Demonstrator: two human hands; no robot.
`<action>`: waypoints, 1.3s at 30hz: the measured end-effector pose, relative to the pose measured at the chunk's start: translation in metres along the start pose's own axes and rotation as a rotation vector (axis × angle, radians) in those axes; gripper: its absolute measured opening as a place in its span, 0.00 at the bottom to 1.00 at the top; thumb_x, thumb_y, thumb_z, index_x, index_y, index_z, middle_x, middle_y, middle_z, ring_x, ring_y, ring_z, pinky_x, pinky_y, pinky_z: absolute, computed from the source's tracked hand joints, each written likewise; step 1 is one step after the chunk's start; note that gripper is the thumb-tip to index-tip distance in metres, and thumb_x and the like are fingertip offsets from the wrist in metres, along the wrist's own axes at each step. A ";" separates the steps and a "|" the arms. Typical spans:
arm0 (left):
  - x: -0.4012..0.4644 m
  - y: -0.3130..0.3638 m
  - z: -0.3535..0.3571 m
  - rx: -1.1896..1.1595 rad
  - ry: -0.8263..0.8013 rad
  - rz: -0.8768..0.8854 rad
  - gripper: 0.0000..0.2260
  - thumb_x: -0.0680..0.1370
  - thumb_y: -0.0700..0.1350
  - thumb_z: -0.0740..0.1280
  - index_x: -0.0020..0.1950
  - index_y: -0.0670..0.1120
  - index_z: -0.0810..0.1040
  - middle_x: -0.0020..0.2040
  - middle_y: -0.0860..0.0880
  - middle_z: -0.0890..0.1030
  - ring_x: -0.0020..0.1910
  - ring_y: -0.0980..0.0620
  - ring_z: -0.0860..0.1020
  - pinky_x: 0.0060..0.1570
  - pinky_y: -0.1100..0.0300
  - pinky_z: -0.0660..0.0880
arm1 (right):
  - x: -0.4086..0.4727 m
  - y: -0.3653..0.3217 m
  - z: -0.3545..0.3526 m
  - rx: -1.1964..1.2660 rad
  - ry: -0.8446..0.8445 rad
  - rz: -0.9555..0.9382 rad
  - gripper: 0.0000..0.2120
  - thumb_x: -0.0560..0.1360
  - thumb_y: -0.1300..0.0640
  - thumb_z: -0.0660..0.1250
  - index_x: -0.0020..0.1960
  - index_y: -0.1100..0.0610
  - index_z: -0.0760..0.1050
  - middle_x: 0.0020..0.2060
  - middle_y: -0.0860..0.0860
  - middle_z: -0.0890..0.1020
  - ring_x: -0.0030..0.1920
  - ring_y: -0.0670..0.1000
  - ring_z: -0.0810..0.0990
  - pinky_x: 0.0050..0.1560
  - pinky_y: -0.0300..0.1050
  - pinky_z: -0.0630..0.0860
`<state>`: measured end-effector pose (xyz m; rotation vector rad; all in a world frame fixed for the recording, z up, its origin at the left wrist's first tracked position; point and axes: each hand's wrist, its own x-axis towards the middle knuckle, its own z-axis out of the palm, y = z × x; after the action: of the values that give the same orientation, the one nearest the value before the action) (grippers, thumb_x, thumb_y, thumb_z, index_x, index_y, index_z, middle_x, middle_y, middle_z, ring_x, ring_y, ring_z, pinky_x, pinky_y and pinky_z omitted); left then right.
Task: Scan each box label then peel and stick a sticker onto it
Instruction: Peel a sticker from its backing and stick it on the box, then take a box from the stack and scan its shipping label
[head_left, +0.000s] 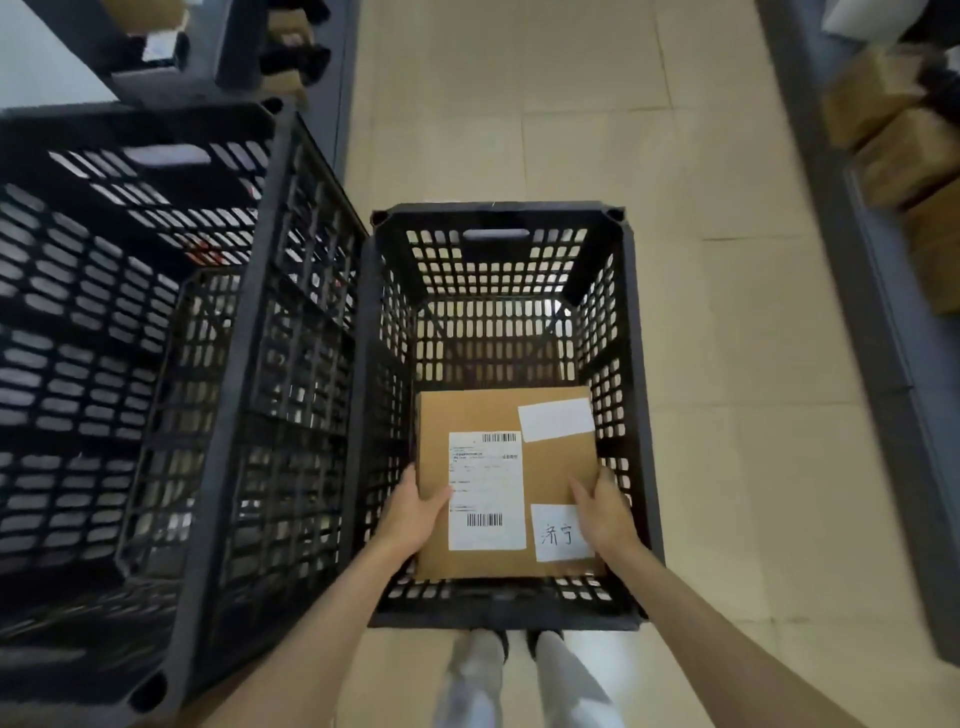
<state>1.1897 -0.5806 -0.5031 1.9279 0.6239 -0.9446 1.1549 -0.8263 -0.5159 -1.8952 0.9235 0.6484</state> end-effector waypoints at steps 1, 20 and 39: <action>0.002 0.001 0.001 0.013 -0.007 -0.006 0.27 0.82 0.49 0.68 0.79 0.50 0.63 0.72 0.49 0.76 0.69 0.47 0.75 0.70 0.44 0.71 | 0.003 -0.001 0.001 -0.014 -0.013 0.011 0.17 0.84 0.59 0.60 0.71 0.62 0.65 0.66 0.59 0.77 0.63 0.59 0.78 0.65 0.55 0.75; -0.303 0.216 -0.191 0.632 0.700 0.666 0.21 0.83 0.57 0.61 0.74 0.51 0.70 0.71 0.50 0.75 0.68 0.47 0.75 0.64 0.47 0.74 | -0.244 -0.347 -0.119 -0.801 0.209 -1.276 0.17 0.83 0.48 0.60 0.64 0.58 0.74 0.61 0.57 0.79 0.60 0.59 0.78 0.59 0.57 0.77; -0.731 -0.271 -0.223 0.382 1.354 -0.127 0.24 0.83 0.59 0.60 0.76 0.50 0.68 0.73 0.49 0.73 0.71 0.47 0.71 0.66 0.48 0.71 | -0.703 -0.178 0.159 -1.024 -0.256 -2.218 0.23 0.83 0.43 0.56 0.71 0.56 0.70 0.68 0.55 0.74 0.63 0.58 0.75 0.59 0.53 0.72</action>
<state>0.6483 -0.2945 0.0292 2.7589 1.3709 0.3842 0.8785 -0.3930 0.0196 -2.1355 -1.9812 -0.2159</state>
